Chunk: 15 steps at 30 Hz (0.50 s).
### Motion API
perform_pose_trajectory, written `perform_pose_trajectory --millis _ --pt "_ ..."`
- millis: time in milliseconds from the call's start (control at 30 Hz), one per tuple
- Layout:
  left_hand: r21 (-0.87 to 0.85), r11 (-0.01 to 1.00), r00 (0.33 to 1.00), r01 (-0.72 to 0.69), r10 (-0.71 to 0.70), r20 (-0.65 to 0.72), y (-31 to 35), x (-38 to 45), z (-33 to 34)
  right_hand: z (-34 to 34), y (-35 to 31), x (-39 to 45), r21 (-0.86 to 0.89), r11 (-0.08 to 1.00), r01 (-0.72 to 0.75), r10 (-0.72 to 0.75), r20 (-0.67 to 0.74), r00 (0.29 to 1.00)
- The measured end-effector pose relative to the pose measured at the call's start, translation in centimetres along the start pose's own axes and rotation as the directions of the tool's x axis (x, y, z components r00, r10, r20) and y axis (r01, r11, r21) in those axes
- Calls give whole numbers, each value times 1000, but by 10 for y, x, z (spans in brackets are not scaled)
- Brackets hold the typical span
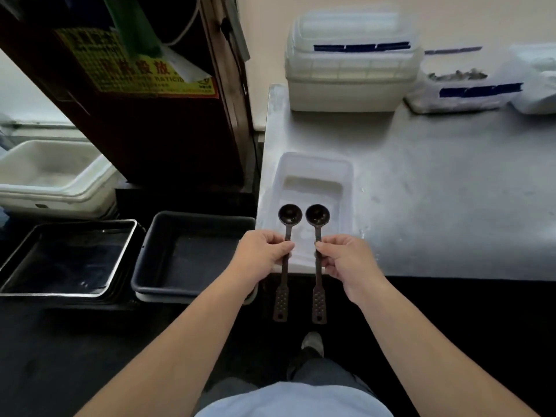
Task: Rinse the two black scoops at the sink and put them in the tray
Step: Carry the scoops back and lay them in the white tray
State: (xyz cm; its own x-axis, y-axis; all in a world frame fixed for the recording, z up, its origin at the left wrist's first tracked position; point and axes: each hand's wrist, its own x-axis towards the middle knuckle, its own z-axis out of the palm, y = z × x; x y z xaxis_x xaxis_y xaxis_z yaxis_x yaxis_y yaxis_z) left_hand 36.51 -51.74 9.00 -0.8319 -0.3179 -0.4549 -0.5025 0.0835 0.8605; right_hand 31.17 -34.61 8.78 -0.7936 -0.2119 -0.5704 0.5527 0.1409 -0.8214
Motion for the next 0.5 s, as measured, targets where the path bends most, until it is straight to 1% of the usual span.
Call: perform_pose_trajectory --millis 67,233,300,367,500 --pt "30 999 1000 21 -20 -19 16 24 8 -6 -16 27 -8 1000 -11 11 -13 1000" --pt "-4 996 995 90 -90 -43 40 78 20 -7 -41 86 12 998 -69 70 -108 992" --pt "10 995 994 103 -102 -44 43 96 26 -1 -43 102 5 996 -91 91 -139 986" --pt "66 992 994 105 -103 -36 41 113 32 6 -42 116 -9 994 -113 110 -160 981" --pt "186 974 992 127 -125 -24 30 137 45 18 -36 133 -117 984 -135 107 -221 969"
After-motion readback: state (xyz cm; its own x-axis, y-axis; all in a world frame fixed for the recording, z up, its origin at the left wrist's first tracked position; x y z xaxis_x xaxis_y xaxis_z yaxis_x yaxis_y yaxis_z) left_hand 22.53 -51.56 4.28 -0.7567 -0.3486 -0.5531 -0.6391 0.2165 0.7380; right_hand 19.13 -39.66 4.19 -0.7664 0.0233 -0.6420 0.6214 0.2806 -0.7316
